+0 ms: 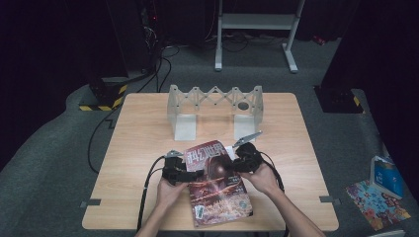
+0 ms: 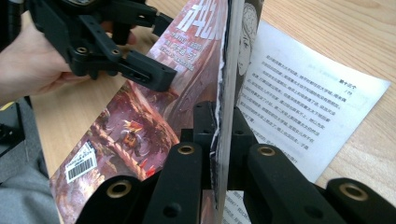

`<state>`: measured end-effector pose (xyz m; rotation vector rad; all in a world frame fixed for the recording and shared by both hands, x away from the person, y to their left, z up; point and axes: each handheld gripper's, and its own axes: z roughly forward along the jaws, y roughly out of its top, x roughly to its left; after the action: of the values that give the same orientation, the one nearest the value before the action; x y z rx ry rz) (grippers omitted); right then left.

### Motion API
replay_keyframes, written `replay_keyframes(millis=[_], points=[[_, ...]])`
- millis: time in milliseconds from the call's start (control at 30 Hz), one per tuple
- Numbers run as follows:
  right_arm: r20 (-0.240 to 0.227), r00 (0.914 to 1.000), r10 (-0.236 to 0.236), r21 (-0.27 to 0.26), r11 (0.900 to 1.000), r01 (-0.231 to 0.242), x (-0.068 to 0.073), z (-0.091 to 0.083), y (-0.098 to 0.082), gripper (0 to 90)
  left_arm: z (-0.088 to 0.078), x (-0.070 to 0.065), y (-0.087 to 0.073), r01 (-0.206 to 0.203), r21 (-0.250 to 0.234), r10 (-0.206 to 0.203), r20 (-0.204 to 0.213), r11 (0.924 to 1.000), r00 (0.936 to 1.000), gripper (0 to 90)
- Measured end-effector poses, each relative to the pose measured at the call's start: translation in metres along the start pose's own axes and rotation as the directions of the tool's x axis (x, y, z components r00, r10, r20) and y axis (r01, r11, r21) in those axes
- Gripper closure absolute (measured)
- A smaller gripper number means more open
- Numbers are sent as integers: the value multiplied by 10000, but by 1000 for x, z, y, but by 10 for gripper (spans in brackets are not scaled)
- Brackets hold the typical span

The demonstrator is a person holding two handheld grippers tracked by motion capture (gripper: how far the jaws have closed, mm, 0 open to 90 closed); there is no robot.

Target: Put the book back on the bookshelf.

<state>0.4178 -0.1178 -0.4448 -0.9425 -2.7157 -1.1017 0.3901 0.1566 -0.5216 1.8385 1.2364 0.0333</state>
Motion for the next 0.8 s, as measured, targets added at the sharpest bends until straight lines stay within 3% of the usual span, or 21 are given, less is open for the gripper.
replay_keyframes(millis=[133,367,667,800], points=[[-233,9996,-168,-93,9998,166,0,-1,-1,864,0,0,0,-80,60,79,227,10000,9997,165],[-448,9986,-278,-75,9996,275,-3,-2,-2,864,-2,5,0,132,145,-139,490,9998,9987,245],[-945,9927,-747,-198,9971,731,-5,-1,-4,865,0,10,2,420,-26,-417,759,9991,9962,239],[-700,9950,-715,-93,9974,711,-5,-1,-6,861,-1,13,1,612,-7,-609,859,9981,9944,299]])
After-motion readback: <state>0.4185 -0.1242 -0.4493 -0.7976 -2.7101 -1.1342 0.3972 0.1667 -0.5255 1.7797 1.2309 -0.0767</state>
